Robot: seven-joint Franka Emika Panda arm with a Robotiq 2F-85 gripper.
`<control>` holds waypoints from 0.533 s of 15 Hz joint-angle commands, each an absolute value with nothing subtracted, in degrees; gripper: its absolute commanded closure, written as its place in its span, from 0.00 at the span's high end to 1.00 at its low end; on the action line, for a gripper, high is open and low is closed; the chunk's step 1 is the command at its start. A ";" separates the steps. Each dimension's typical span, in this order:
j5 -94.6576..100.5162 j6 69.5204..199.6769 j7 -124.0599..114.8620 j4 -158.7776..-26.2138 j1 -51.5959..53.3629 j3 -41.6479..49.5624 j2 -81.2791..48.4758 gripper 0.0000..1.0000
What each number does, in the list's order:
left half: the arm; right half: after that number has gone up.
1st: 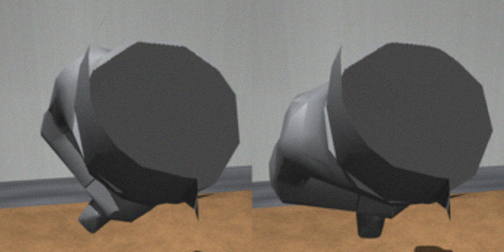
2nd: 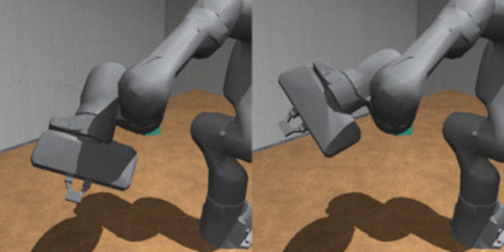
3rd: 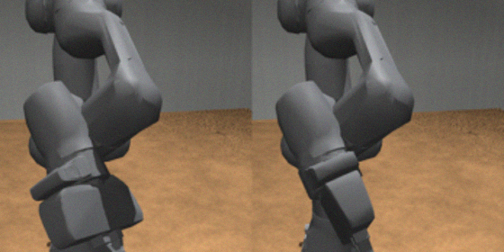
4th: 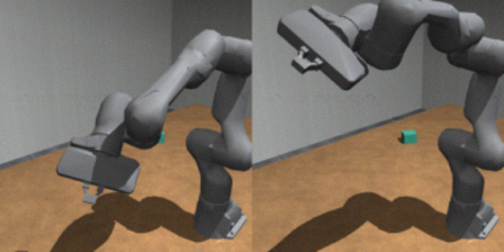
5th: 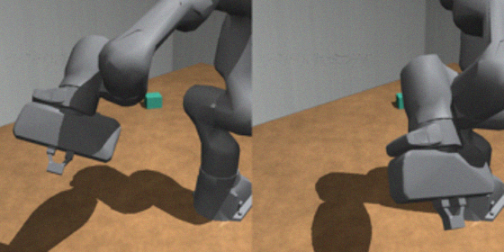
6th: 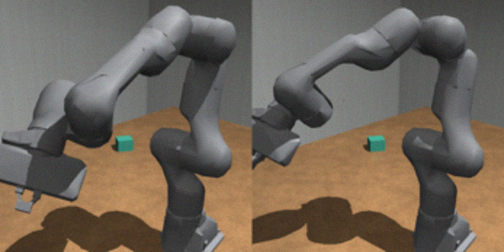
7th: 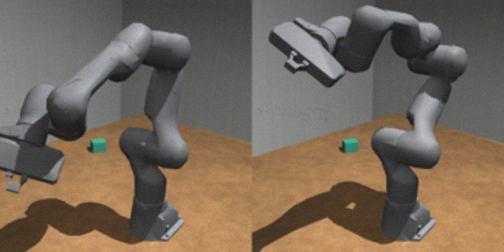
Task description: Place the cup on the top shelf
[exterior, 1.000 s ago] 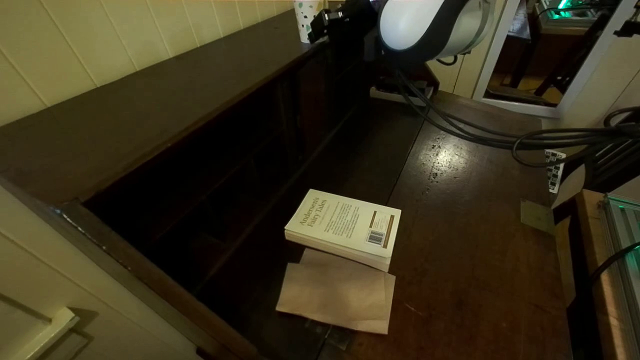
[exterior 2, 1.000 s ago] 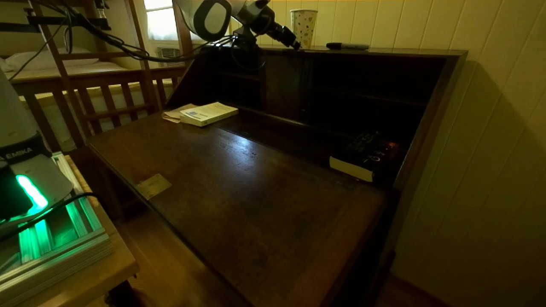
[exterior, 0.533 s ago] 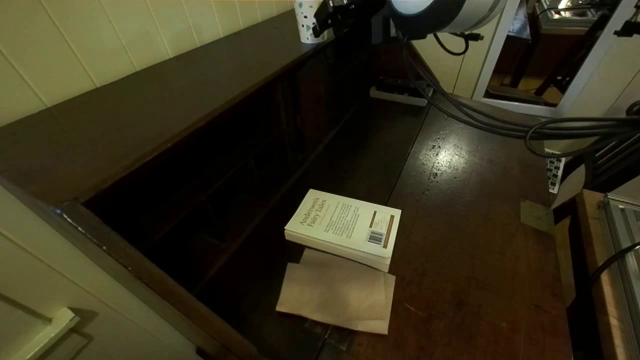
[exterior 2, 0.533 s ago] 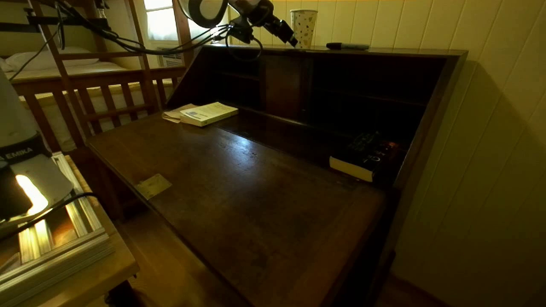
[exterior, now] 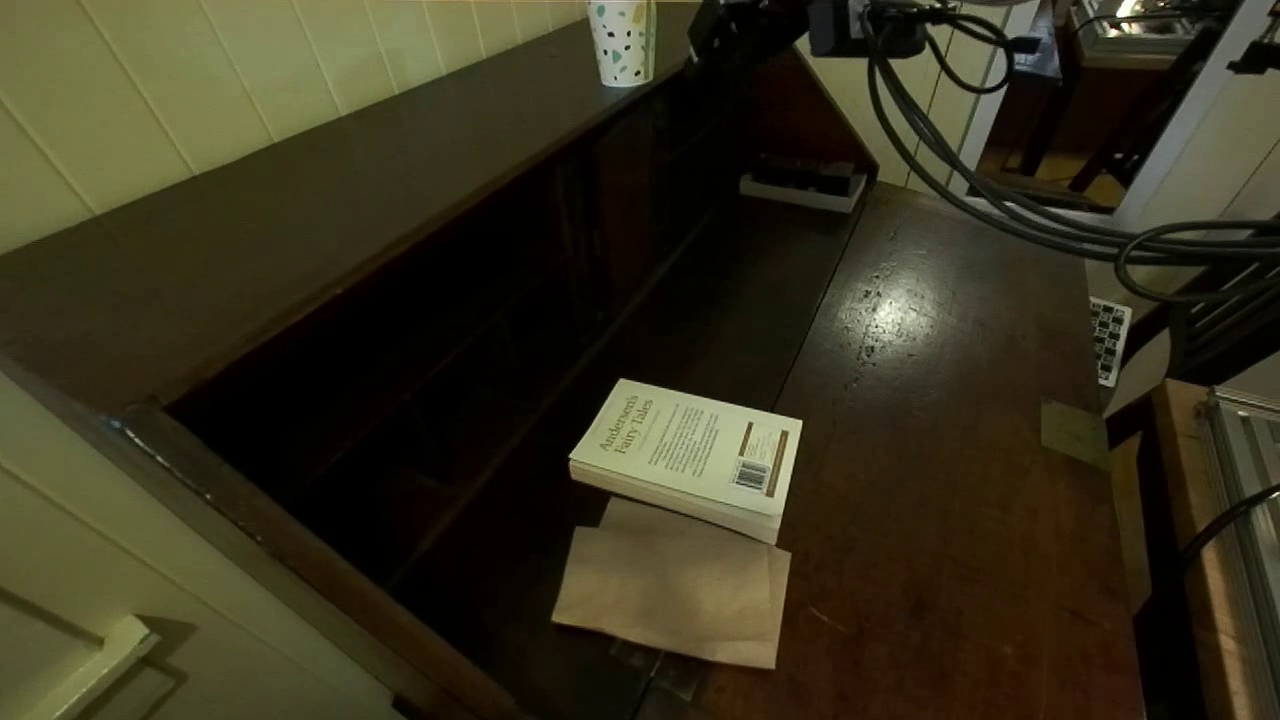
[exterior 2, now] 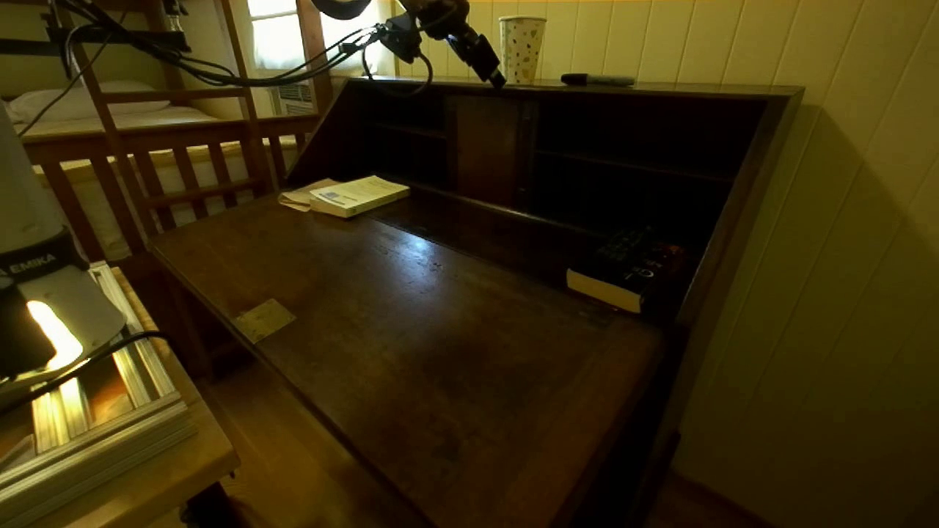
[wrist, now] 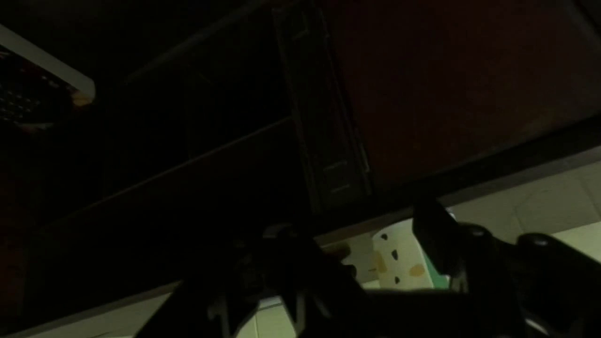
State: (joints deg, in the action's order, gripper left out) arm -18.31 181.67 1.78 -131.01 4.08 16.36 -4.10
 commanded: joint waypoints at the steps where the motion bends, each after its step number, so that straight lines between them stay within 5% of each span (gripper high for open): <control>1: -11.19 171.03 -3.00 -133.07 5.52 19.66 1.64 0.34; 2: -9.20 167.60 -4.29 -132.82 5.20 19.49 2.81 0.34; 4: -5.68 160.40 -6.79 -132.36 4.64 18.80 5.47 0.85; 6: -3.91 153.53 -8.19 -131.75 4.51 17.88 8.20 0.98; 8: -3.68 148.76 -8.82 -131.48 -0.37 12.44 10.17 1.00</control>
